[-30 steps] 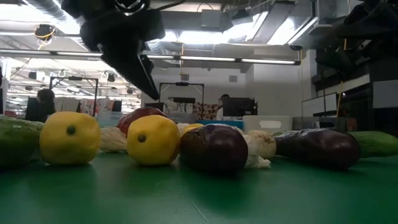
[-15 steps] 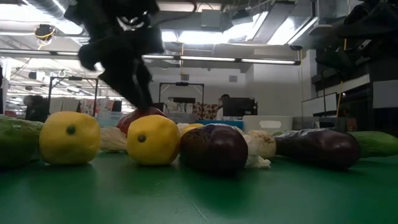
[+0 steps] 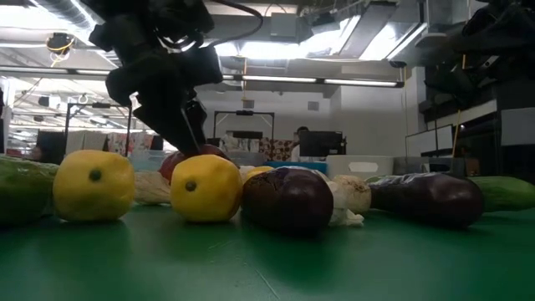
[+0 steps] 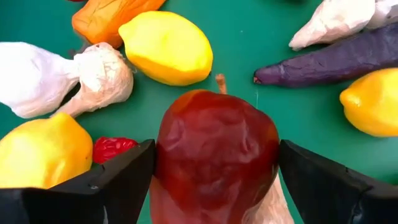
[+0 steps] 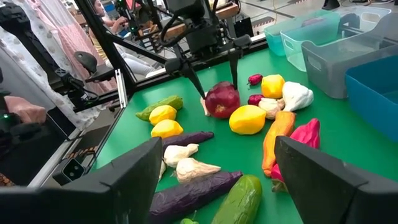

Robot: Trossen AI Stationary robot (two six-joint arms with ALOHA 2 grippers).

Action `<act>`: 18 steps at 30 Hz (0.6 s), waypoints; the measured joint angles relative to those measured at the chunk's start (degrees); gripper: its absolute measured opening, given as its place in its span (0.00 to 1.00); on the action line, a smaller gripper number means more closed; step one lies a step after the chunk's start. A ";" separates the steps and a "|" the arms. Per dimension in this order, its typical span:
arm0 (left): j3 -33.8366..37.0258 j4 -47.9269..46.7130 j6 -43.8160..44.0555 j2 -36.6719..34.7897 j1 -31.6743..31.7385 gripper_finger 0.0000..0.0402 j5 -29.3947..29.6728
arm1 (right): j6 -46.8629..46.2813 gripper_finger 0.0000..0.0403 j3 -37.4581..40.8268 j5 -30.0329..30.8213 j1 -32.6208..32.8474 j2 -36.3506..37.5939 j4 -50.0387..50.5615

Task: Sort produce into baskets
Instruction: Put the apple into the green bin

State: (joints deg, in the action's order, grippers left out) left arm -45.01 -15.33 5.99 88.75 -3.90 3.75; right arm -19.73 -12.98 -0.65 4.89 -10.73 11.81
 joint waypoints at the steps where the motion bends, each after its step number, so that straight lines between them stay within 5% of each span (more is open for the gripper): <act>1: 0.00 -0.08 0.36 0.02 0.00 0.82 -0.02 | 0.00 0.77 -0.01 0.00 -0.02 0.01 -0.02; 10: 0.02 -0.03 2.98 0.04 -0.02 0.66 -0.31 | 0.00 0.77 -0.01 0.00 0.00 0.01 -0.06; 18: 0.44 -0.67 4.44 -2.67 -0.17 0.65 -0.32 | 0.00 0.77 -0.01 0.00 -0.01 0.00 -0.09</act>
State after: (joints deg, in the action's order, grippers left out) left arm -44.58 -16.00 10.43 86.08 -4.07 3.42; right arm -19.73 -12.99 -0.64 4.87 -10.73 11.71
